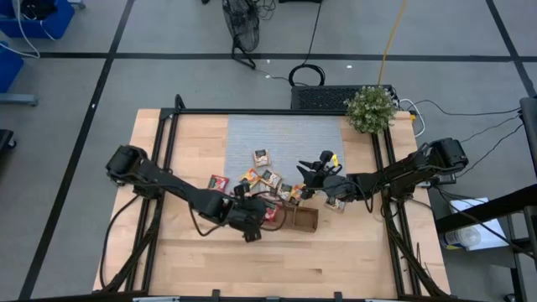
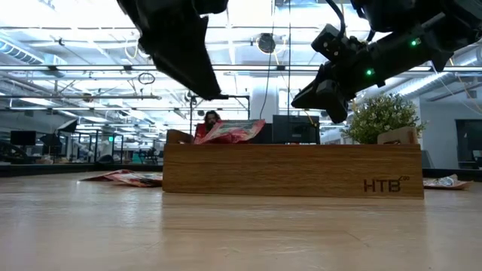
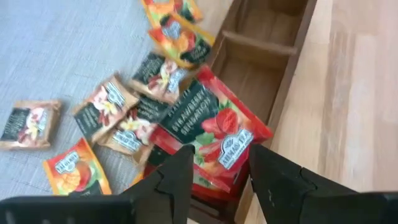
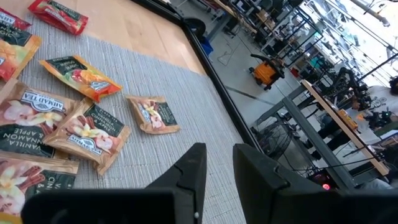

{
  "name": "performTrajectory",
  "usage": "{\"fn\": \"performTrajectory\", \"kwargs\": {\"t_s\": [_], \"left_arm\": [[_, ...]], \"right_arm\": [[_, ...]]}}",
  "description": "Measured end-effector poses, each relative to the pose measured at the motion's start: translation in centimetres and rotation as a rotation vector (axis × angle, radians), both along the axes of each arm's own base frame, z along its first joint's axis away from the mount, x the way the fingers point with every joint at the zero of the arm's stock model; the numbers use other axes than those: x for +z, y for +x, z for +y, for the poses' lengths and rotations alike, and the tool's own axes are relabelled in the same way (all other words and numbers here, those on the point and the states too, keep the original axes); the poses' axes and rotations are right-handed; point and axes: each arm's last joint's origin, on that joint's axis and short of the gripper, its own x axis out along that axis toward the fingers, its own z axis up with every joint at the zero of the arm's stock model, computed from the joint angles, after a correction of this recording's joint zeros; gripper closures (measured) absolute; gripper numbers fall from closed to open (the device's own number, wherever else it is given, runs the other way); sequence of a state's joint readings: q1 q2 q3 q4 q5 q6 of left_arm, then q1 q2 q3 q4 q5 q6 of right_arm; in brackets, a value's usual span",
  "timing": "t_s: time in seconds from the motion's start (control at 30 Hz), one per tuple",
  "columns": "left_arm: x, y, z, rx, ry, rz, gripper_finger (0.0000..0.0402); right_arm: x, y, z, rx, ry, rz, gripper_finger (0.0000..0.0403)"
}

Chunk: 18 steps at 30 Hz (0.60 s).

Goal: Pick & Place Tea
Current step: Put the red tea bag into the left section of the wooden organizer

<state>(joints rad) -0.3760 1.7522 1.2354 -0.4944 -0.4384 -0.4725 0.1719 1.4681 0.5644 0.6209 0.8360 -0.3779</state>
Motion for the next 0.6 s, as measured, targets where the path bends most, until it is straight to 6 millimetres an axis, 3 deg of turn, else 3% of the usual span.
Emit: {"fn": "performTrajectory", "kwargs": {"t_s": [0.13, 0.2, 0.37, 0.6], "left_arm": [[0.4, 0.4, 0.5, -0.032, 0.005, -0.027, 0.0246], [0.6, 0.9, 0.7, -0.094, -0.008, -0.044, 0.0266], [0.4, 1.9, 1.9, -0.187, -0.071, -0.045, 0.0383], [0.1, 2.2, 2.8, -0.192, -0.124, -0.026, 0.0397]], "right_arm": [[0.0, 0.0, 0.0, 0.0, -0.001, 0.005, 0.0332], [0.0, 0.0, 0.0, 0.0, -0.001, 0.005, 0.0332], [0.0, 0.0, 0.0, 0.0, -0.001, 0.005, 0.0332], [0.0, 0.0, 0.0, 0.0, -0.001, 0.005, 0.0332]]}}
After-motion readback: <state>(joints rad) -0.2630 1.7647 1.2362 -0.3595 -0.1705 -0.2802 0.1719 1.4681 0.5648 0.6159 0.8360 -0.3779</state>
